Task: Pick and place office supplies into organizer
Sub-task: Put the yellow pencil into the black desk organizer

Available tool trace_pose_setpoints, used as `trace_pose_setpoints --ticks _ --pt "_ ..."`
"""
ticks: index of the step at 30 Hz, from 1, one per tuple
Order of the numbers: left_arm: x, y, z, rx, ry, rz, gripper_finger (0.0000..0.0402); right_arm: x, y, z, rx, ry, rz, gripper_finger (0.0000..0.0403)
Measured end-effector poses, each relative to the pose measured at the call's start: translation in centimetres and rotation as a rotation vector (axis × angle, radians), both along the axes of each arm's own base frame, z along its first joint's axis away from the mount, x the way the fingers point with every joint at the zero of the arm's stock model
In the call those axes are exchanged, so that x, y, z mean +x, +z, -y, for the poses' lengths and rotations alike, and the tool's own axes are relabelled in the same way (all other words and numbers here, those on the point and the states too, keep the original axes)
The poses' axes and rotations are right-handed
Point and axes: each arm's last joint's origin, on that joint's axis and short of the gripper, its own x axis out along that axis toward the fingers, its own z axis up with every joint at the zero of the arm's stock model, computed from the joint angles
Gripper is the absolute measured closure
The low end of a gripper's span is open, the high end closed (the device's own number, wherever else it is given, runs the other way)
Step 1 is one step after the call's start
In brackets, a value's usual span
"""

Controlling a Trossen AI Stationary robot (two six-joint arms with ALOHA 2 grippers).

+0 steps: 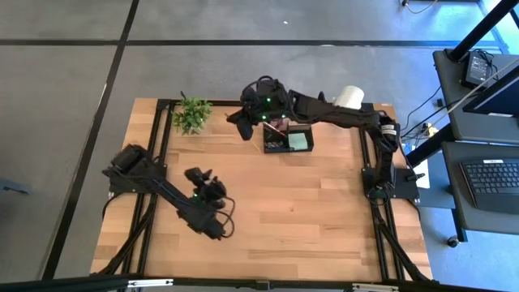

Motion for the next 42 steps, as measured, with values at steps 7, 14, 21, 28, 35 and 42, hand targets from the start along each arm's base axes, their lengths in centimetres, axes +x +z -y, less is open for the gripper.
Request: trace_pose_setpoints --ticks 7,14,21,28,35,42 --pt "-3.9 0.4 -2.8 -0.121 -0.008 0.168 0.0256 -0.1 1.1 0.4 -0.024 -0.047 0.025 0.0377" --pt "-6.8 1.5 -5.5 -0.296 -0.14 0.337 0.0273 -0.4 0.8 1.2 -0.046 -0.137 -0.022 0.0376" --pt "-7.6 3.0 -7.8 -0.453 -0.305 0.513 0.0274 -2.3 1.5 3.8 -0.103 -0.183 -0.058 0.037" --pt "-7.0 4.2 -10.4 -0.602 -0.573 0.782 0.0274 -3.5 0.9 6.4 -0.246 -0.176 -0.135 0.0371" --pt "-7.0 4.1 -13.9 -0.526 -0.532 0.89 0.0274 -4.5 -1.6 8.8 -0.277 -0.157 -0.192 0.0368" --pt "-7.2 4.1 -16.2 -0.487 -0.456 0.9 0.0274 -4.8 -5.2 9.6 -0.288 -0.121 -0.128 0.0367"
